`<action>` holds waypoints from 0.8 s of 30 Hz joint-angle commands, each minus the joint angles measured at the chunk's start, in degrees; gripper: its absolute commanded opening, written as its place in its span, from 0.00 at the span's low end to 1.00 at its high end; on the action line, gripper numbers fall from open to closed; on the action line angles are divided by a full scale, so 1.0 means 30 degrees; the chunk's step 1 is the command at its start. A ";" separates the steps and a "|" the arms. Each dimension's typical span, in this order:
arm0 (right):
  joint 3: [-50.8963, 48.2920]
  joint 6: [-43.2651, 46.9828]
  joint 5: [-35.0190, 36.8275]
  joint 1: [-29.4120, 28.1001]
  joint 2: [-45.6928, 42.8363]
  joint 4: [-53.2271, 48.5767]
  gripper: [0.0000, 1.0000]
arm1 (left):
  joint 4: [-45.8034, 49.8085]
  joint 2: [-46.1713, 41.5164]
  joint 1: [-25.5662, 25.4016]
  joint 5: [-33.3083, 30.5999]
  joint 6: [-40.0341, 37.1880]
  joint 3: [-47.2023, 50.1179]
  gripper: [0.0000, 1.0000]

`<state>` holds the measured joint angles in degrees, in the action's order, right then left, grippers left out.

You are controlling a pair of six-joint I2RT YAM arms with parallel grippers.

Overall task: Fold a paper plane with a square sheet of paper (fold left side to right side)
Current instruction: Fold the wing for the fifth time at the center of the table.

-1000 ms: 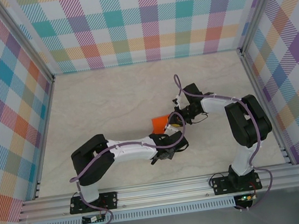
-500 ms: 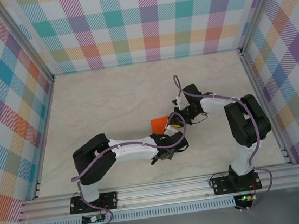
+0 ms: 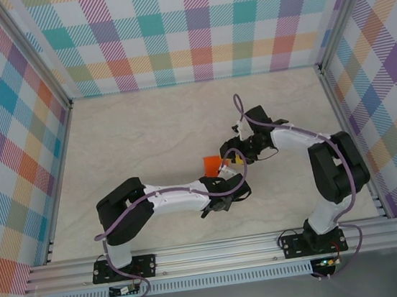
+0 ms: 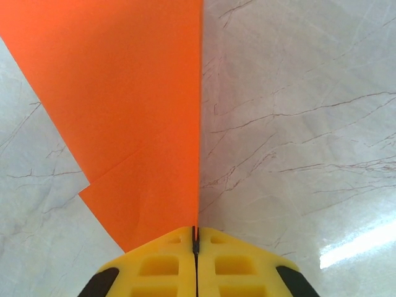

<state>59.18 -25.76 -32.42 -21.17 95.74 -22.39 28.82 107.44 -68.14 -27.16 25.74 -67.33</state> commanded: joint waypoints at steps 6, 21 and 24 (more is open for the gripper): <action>-0.1534 0.0259 0.4395 0.1423 -0.5209 -0.1904 0.84 | -0.0817 -0.0579 0.0375 0.1052 0.0588 0.0123 0.04; -0.5676 0.0976 0.2854 0.1475 -0.7206 -0.0370 0.89 | -0.7868 -0.3409 0.3174 0.7117 0.2702 0.4326 0.00; -0.6146 0.0824 0.1503 0.1433 -0.6867 0.0570 0.89 | -0.9192 -0.3898 0.3728 0.7979 0.3081 0.5284 0.00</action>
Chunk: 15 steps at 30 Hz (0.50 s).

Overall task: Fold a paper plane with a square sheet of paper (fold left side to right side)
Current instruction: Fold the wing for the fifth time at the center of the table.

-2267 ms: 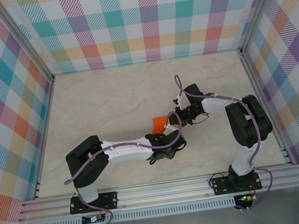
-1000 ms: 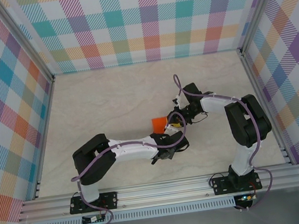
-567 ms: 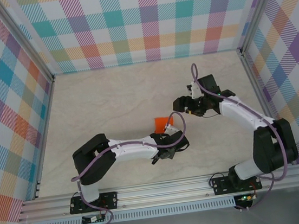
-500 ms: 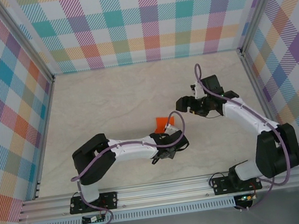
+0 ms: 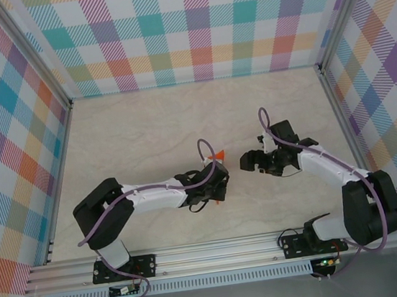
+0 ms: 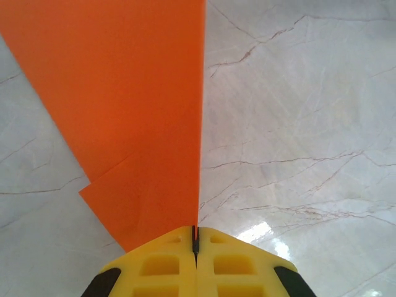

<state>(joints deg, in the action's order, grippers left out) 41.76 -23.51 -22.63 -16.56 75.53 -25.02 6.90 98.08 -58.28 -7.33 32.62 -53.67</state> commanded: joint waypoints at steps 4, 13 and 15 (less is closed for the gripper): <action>-0.1186 -0.0929 -0.3048 -0.0453 0.0432 0.3738 0.89 | -0.4231 -0.1024 0.1179 0.2829 0.1665 0.2127 0.00; -0.1404 -0.2940 -0.2608 -0.2013 0.2288 0.7238 0.79 | -0.8615 -0.1489 0.2344 0.4551 0.3704 0.4924 0.00; -0.1100 -0.3135 -0.2286 -0.2449 0.2825 0.7465 0.76 | -0.9696 -0.1519 0.2575 0.4990 0.4190 0.5398 0.00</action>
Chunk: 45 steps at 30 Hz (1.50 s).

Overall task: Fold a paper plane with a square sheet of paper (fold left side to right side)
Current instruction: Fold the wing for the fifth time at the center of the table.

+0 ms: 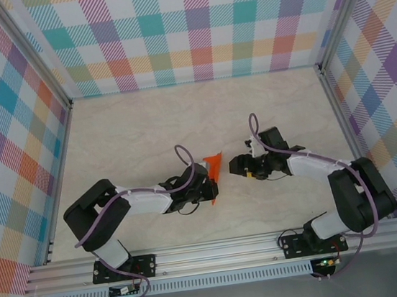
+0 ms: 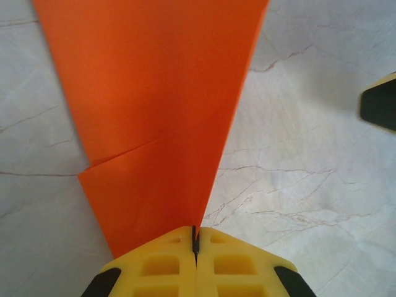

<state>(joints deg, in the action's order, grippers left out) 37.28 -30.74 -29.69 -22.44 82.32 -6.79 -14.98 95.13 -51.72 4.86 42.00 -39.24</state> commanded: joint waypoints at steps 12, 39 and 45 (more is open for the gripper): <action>0.1365 -0.2373 0.0489 -0.1751 0.3318 0.4938 0.67 | -0.6295 -0.0279 0.1653 0.2816 0.3616 0.2232 0.00; 0.4564 -0.2526 0.2037 -0.2834 0.7682 0.2427 0.45 | -0.7318 0.0720 0.2581 0.3770 0.4870 0.2917 0.00; 0.5114 -0.2434 0.2419 -0.2947 0.8239 0.1271 0.45 | -0.7369 0.0894 0.2593 0.3828 0.4868 0.2884 0.00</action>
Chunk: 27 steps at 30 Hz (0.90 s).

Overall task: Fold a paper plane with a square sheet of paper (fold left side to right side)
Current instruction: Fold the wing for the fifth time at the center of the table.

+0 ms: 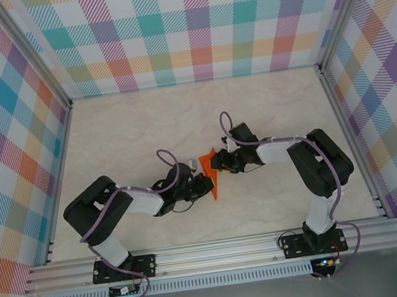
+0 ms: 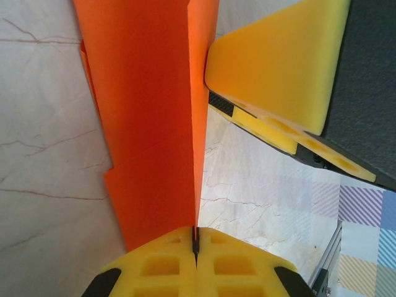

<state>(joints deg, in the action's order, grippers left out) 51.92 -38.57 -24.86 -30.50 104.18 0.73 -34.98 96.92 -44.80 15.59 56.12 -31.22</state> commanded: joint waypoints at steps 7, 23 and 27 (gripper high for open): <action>0.0593 0.0229 0.1095 -0.0387 0.1423 -0.1971 0.45 | -0.0812 0.0221 0.0307 0.0470 0.0047 0.0153 0.05; 0.0828 0.0404 0.1316 -0.0490 0.1777 -0.2471 0.45 | 0.0804 -0.2111 0.0680 0.0529 -0.0687 0.0479 0.32; 0.0828 0.0382 0.1318 -0.0484 0.1750 -0.2521 0.45 | 0.1822 -0.3845 0.1562 0.0511 -0.0872 0.1183 0.45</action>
<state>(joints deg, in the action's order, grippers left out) 55.11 -38.54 -24.45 -30.65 105.67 -4.21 -32.64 88.90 -42.02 16.64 54.61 -29.19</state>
